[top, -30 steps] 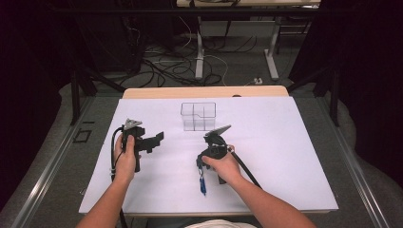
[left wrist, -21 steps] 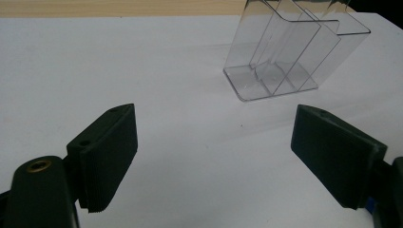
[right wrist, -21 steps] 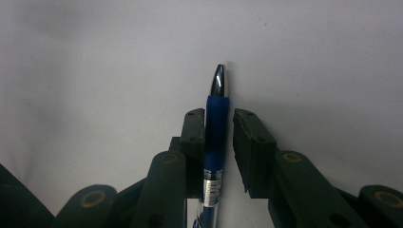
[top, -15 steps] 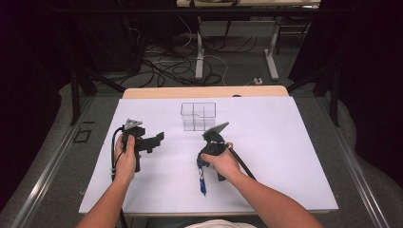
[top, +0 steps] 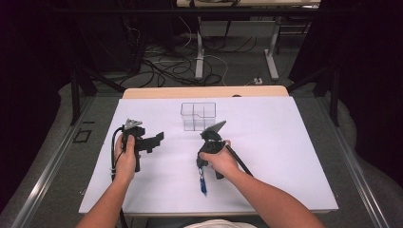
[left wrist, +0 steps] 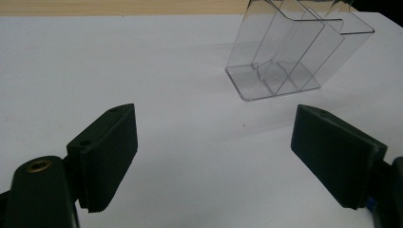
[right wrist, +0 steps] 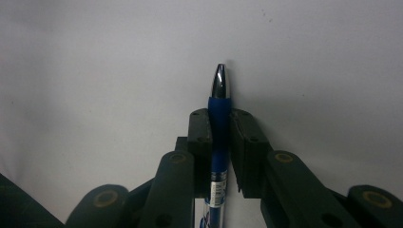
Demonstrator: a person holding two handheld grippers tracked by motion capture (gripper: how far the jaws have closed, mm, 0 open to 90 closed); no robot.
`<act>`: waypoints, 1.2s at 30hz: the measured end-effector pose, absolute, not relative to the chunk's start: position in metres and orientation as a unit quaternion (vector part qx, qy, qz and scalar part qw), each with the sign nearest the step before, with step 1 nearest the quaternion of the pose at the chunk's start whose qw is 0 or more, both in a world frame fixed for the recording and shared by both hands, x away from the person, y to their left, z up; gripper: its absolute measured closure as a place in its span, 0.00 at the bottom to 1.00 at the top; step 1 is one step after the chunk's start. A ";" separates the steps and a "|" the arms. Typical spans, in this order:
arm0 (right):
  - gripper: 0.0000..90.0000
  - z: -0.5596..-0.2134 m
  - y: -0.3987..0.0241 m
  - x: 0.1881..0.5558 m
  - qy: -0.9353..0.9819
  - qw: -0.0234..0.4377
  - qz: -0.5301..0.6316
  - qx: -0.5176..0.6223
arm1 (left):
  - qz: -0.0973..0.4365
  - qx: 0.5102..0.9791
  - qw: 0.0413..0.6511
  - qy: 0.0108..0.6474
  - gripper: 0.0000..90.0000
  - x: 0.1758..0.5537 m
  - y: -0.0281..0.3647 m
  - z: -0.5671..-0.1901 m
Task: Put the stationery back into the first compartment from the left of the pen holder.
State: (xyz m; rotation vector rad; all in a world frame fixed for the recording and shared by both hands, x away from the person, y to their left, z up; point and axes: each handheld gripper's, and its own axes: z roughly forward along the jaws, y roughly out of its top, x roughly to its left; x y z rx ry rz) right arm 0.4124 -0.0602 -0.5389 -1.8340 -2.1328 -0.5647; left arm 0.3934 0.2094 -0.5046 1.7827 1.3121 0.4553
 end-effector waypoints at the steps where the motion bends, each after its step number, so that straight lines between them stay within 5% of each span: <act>1: 0.88 -0.539 -0.060 0.412 -0.738 0.135 -0.194 -0.632 | 0.182 0.714 0.426 0.525 0.17 0.393 0.209 -0.505; 26: 0.89 -0.512 -0.052 0.416 -0.759 0.103 -0.207 -0.609 | 0.183 0.710 0.427 0.529 0.17 0.394 0.211 -0.504; 36: 0.89 -0.495 -0.051 0.418 -0.768 0.033 -0.274 -0.578 | 0.182 0.709 0.428 0.530 0.17 0.394 0.212 -0.505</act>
